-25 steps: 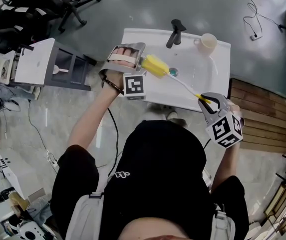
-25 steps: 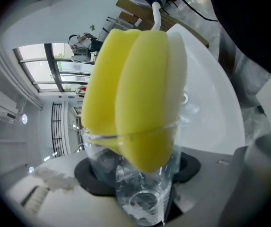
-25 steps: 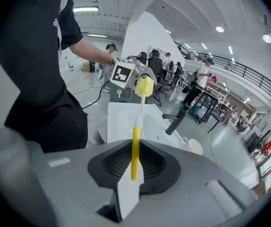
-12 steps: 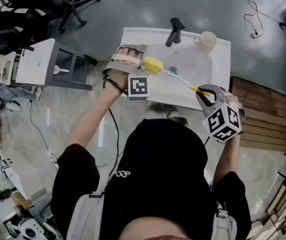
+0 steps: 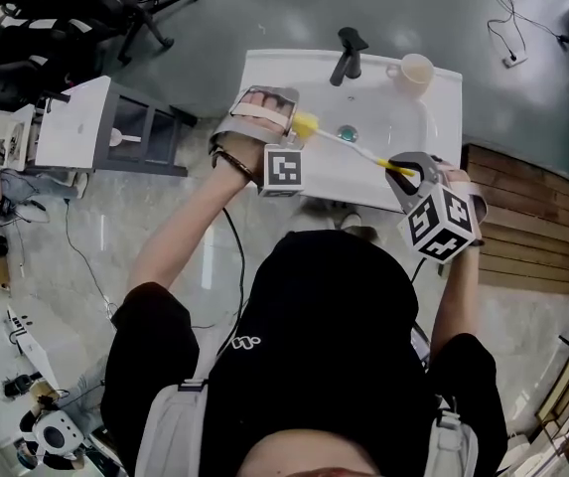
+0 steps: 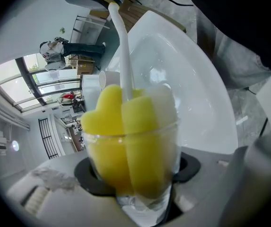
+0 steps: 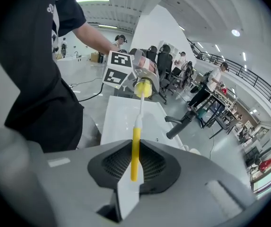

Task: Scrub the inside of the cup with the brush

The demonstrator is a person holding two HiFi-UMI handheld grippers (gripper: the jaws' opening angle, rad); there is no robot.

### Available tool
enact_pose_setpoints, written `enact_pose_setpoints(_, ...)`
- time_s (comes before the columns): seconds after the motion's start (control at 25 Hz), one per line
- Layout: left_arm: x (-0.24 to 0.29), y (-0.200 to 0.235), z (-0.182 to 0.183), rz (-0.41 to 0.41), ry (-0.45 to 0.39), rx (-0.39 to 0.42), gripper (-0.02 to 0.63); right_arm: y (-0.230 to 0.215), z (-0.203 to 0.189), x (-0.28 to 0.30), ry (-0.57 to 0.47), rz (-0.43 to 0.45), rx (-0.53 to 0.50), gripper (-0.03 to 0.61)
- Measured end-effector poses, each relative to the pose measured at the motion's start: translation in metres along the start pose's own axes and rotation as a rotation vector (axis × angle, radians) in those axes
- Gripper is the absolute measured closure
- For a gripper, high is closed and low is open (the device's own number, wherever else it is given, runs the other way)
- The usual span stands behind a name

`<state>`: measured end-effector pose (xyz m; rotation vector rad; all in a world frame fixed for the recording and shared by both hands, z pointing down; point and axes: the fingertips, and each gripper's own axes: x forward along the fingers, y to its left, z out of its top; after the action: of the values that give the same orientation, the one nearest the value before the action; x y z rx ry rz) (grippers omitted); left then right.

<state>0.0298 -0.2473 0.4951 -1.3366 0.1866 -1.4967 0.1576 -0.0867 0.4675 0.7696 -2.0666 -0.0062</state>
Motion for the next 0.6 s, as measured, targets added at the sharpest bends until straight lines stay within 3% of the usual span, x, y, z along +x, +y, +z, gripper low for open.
enact_pose_setpoints(0.16, -0.002, 0.004, -0.003, -0.009, 0.036, 0.023, 0.328, -0.003, 0.005, 0.006, -0.020, 0.005, 0.006, 0.531)
enact_pose_setpoints(0.6, -0.012, 0.024, 0.012, 0.040, 0.004, -0.016, 0.331, -0.006, 0.019, 0.023, -0.032, 0.009, -0.015, 0.529)
